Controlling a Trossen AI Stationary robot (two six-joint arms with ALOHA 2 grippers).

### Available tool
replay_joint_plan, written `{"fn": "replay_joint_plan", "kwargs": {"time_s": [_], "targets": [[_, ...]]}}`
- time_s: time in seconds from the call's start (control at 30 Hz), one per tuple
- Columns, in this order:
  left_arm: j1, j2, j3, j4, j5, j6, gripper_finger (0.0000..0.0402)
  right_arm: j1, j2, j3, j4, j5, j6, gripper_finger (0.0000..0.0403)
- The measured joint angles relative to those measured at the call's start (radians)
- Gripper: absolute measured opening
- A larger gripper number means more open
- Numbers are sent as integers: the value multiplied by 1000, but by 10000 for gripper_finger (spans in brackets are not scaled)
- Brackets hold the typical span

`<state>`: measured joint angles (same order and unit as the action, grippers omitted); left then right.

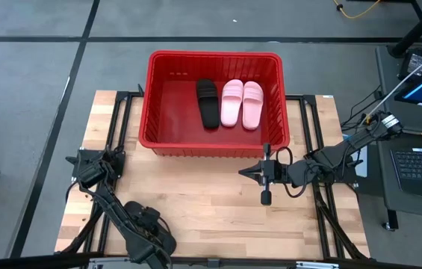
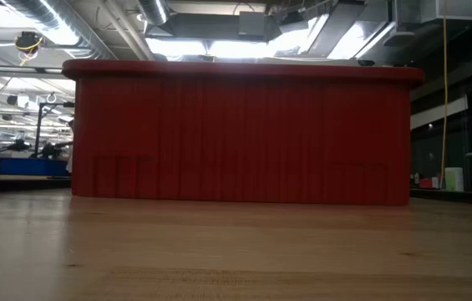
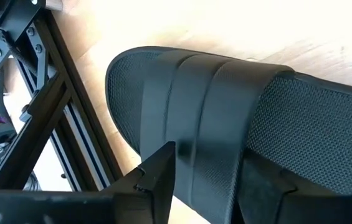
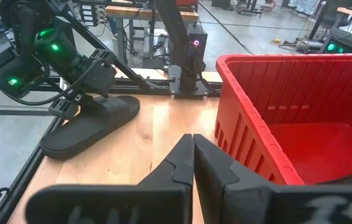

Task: Pick and place slides into bin
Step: Put the black slide into the red bin

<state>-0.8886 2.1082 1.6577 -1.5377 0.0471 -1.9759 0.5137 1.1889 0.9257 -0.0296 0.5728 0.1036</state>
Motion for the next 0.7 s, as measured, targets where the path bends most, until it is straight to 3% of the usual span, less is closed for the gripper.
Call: {"fn": "replay_joint_plan", "kwargs": {"time_s": [0.13,0.37,0.7], "targets": [[0,0,0,16,-1,26,108,0,0,0,0,0,0,13],[-1,0,4,15,-2,34,13,0,0,0,1,0,0,13],[-1,0,15,22,-4,38,10,0,0,0,1,0,-4,13]]}}
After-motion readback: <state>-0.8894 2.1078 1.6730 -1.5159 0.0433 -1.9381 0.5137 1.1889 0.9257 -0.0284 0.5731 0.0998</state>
